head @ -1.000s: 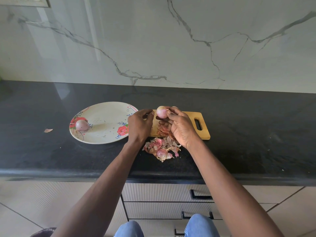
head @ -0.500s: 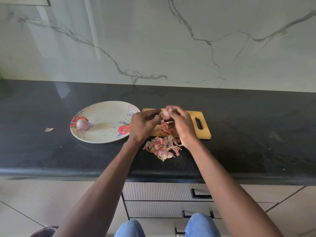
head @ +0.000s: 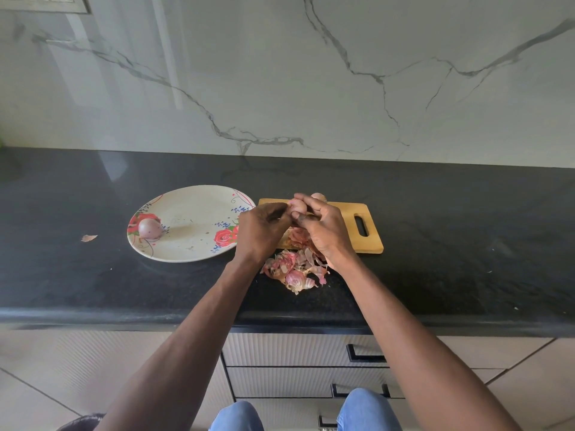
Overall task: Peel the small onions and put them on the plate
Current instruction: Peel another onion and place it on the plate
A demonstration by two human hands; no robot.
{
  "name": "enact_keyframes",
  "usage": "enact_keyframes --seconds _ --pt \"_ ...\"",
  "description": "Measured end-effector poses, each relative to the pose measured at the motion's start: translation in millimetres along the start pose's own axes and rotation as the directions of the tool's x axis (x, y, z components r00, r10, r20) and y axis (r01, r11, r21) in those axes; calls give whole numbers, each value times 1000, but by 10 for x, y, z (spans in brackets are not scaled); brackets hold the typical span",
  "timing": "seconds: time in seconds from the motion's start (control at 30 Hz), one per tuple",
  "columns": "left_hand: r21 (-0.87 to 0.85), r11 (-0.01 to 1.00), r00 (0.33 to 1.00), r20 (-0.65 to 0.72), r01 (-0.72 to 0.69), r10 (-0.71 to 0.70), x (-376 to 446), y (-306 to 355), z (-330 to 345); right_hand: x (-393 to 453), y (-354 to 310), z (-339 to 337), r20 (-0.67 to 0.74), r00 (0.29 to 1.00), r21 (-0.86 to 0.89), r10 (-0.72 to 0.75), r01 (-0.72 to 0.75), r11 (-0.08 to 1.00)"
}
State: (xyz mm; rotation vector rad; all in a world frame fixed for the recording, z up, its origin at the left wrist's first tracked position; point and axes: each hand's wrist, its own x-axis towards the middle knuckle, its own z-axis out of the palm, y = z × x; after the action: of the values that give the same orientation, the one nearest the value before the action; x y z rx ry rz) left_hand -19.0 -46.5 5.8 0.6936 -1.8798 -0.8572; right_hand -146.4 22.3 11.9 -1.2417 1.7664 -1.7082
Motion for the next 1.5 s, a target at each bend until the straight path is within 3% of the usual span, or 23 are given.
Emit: enact_keyframes --seconds 0.43,1.1,1.33,1.5 --pt "83 996 997 -63 -29 34 -20 20 53 5 1 36 20 999 83 28 -29 996" --pt "-13 990 979 -150 138 -138 25 66 50 24 7 40 82 988 306 131 -150 940" --pt "-108 984 984 -102 138 -149 48 44 -5 67 -10 -8 156 960 545 234 -281 790" --pt "-196 962 976 -64 191 -207 69 50 -23 63 -22 -24 174 951 580 257 -310 754"
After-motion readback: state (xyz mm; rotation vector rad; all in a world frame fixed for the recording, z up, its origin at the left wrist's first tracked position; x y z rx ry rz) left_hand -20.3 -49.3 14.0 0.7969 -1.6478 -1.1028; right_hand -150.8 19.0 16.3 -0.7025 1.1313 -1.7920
